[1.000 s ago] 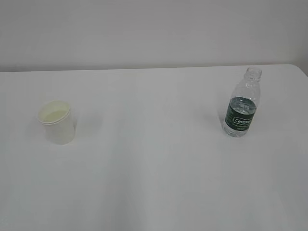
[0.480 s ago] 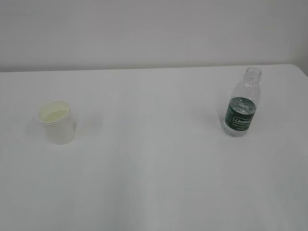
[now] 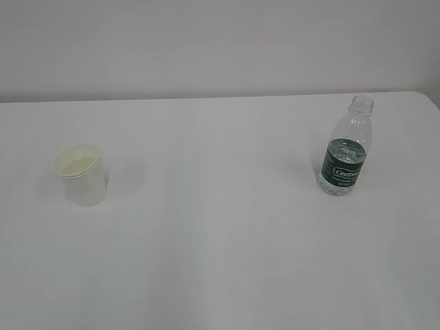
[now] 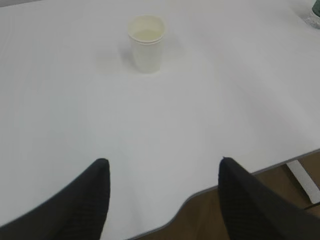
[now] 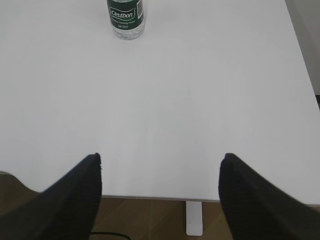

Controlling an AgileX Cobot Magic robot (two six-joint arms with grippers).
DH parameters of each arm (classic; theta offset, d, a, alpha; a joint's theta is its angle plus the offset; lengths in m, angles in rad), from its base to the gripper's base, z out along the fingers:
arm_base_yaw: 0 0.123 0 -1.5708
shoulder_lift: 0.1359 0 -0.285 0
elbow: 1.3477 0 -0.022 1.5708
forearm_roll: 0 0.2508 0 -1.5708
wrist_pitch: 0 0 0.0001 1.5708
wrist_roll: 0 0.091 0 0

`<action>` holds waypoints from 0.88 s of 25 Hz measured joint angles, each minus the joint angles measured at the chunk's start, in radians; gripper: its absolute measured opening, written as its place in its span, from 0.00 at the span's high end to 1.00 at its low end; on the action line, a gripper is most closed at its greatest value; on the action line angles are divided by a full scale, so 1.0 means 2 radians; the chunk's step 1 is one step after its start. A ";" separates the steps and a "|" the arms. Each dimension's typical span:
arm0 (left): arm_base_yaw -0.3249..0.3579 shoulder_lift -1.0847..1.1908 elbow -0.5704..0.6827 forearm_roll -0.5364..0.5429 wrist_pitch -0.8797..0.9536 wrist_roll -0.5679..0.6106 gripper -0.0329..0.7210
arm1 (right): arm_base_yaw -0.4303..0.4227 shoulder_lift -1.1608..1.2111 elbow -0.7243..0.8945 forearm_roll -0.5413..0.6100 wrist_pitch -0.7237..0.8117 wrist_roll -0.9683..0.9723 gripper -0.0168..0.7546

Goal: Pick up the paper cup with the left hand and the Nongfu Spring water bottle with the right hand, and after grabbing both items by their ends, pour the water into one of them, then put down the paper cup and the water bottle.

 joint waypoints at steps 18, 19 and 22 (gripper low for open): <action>0.000 0.000 0.018 0.023 -0.038 0.000 0.32 | 0.000 0.000 0.000 0.000 -0.002 0.000 0.26; 0.000 0.000 0.018 0.023 -0.038 0.000 0.32 | 0.000 0.000 0.000 0.000 -0.002 0.000 0.26; 0.000 0.000 0.018 0.023 -0.039 0.000 0.32 | 0.000 0.000 0.000 0.000 -0.002 0.000 0.26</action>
